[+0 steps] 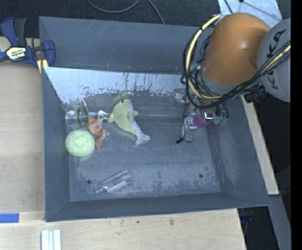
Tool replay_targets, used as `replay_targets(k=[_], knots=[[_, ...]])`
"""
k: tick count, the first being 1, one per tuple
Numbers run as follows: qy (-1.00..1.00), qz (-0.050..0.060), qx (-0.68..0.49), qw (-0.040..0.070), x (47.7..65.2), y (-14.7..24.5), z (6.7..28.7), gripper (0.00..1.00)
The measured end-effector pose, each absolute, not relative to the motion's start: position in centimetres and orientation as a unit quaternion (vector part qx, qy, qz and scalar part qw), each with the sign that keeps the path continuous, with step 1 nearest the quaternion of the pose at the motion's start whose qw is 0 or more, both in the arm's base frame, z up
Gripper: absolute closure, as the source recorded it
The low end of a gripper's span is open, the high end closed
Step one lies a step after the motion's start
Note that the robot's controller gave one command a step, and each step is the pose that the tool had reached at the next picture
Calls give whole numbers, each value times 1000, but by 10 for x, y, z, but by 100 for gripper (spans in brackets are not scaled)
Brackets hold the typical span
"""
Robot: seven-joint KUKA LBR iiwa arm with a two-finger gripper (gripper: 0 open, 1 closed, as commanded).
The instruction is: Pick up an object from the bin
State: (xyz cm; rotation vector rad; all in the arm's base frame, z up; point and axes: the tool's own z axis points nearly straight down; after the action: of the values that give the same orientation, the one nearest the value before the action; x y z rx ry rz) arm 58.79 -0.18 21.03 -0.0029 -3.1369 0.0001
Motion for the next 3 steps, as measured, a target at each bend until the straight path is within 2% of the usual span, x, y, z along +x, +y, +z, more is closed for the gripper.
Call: replay_targets(k=[1, 2, 3], knots=[[-1000, 0, -1, -2, 589, -2, 215, 0], [-997, 0, -71, -3, 591, 27, 164, 0], [-1000, 0, 29, -2, 607, 53, 157, 0]])
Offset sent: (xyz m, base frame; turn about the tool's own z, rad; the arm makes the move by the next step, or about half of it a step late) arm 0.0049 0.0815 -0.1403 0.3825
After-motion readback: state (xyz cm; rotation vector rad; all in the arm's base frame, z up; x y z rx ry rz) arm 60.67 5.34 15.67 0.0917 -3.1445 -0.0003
